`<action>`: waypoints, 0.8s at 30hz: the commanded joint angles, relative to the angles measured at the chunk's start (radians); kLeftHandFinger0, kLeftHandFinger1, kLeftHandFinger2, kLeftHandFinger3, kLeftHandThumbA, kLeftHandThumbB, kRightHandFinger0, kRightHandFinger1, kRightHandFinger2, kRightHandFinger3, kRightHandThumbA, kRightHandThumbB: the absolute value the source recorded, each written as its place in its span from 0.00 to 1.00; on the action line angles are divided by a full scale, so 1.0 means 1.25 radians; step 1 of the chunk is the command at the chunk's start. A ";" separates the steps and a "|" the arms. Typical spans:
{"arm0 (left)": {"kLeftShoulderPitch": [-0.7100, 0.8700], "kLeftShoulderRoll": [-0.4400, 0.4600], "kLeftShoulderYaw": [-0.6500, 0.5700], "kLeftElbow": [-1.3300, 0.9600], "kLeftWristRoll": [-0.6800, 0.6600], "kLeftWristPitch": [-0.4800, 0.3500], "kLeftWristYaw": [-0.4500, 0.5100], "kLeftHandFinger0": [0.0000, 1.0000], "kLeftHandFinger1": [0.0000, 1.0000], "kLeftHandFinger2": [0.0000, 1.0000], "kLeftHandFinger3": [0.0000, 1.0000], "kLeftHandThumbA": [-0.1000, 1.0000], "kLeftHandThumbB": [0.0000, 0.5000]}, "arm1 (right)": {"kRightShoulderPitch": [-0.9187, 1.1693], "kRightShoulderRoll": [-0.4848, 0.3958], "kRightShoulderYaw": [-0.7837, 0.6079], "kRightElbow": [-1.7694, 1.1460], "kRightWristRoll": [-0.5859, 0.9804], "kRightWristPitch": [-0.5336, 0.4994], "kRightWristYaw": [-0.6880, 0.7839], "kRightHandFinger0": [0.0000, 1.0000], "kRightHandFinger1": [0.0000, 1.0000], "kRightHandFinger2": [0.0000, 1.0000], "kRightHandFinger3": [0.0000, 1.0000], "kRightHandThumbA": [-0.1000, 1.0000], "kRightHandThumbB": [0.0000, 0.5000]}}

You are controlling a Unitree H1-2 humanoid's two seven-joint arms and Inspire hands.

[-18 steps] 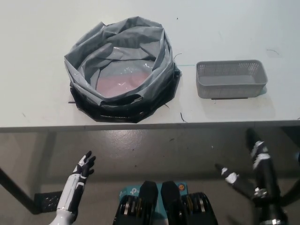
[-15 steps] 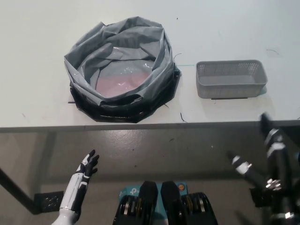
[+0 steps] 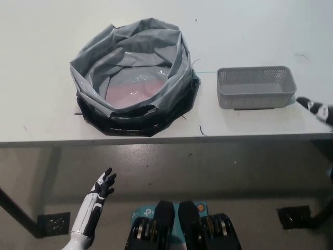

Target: Use the right hand to pick up a small rectangular container and put it into a plastic bag and lift the bag

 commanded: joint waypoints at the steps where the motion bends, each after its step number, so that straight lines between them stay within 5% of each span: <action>1: 0.000 0.007 -0.014 -0.040 0.015 -0.047 -0.011 1.00 1.00 1.00 1.00 1.00 0.48 | -0.315 -0.194 0.145 0.087 -0.083 0.279 0.315 1.00 1.00 1.00 1.00 1.00 0.81; 5: 0.006 0.006 -0.013 -0.033 0.013 -0.053 -0.009 1.00 1.00 1.00 1.00 1.00 0.46 | -0.461 -0.205 0.271 0.272 -0.147 0.237 0.418 1.00 1.00 1.00 1.00 1.00 0.89; 7: 0.012 0.006 -0.012 -0.034 0.009 -0.054 -0.010 1.00 1.00 1.00 1.00 1.00 0.46 | -0.520 -0.190 0.329 0.354 -0.178 0.248 0.458 1.00 1.00 1.00 1.00 1.00 1.00; 13: 0.011 0.005 -0.011 -0.022 0.008 -0.063 -0.007 1.00 1.00 1.00 1.00 1.00 0.48 | -0.630 -0.143 0.431 0.528 -0.198 0.289 0.523 1.00 1.00 1.00 1.00 1.00 1.00; 21: 0.016 0.002 -0.014 -0.025 0.020 -0.064 0.000 1.00 1.00 1.00 1.00 1.00 0.49 | -0.708 -0.056 0.496 0.730 -0.137 0.310 0.584 1.00 1.00 1.00 1.00 1.00 0.88; 24: 0.014 0.003 -0.013 -0.023 0.023 -0.059 0.002 1.00 1.00 1.00 1.00 1.00 0.55 | -0.739 -0.032 0.552 0.794 -0.174 0.320 0.603 1.00 1.00 1.00 1.00 1.00 0.95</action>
